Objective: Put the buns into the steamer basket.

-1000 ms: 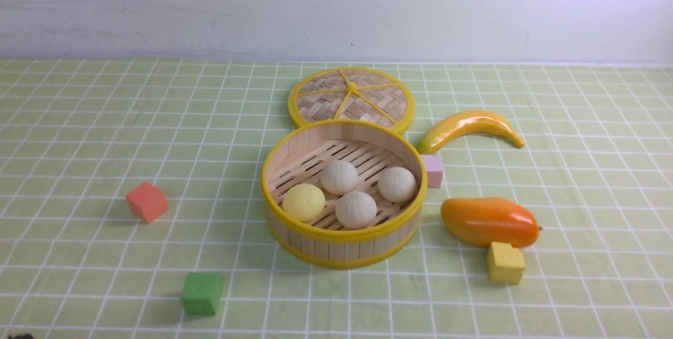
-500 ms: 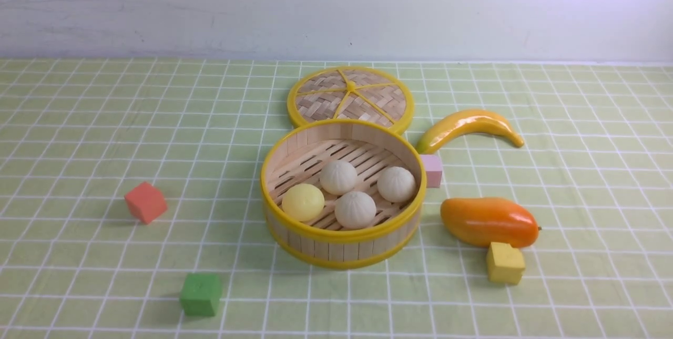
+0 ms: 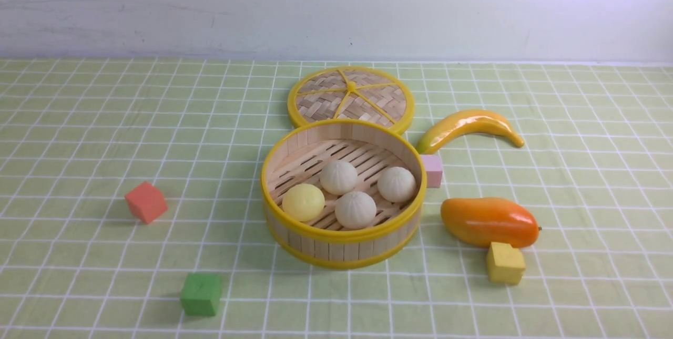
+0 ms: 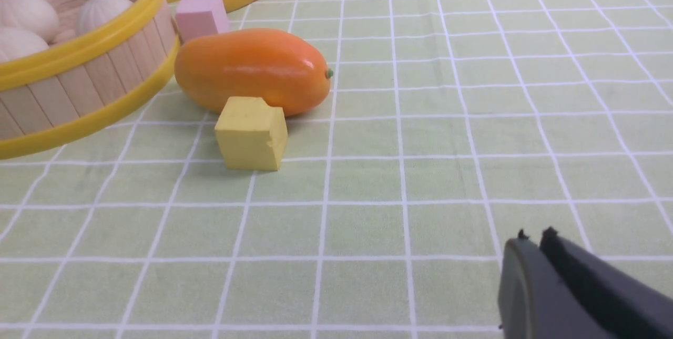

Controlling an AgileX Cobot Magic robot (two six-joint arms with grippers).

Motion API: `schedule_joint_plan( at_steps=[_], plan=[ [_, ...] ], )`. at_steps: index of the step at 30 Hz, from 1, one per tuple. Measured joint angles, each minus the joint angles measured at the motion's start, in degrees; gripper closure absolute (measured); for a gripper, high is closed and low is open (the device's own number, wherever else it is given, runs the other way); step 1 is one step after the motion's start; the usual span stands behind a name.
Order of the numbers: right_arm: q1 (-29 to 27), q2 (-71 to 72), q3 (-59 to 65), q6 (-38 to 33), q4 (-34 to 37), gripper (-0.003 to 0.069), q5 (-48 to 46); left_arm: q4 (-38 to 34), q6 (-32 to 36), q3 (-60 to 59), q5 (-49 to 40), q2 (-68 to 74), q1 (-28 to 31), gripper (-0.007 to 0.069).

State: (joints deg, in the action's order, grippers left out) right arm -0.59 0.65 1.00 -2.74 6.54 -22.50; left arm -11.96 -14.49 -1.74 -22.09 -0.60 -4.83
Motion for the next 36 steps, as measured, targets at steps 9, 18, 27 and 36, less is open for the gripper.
schedule_joint_plan(
  at_steps=[9, 18, 27, 36],
  plan=[
    [0.00, 0.00, 0.00, 0.00, 0.00, 0.0616, 0.05, 0.00, 0.00, 0.00, 0.00, 0.00, 0.00, 0.0638],
    [0.00, 0.00, 0.00, 0.00, 0.00, 0.0603, 0.05, 0.00, 0.00, 0.00, 0.00, 0.00, 0.00, 0.0637],
    [0.00, 0.00, 0.00, 0.00, 0.00, 0.0589, 0.05, 0.00, 0.00, 0.00, 0.00, 0.00, 0.00, 0.0635],
    [0.00, 0.00, 0.00, 0.00, 0.00, 0.0577, 0.05, 0.00, 0.00, 0.00, 0.00, 0.00, 0.00, 0.0627]
  ],
)
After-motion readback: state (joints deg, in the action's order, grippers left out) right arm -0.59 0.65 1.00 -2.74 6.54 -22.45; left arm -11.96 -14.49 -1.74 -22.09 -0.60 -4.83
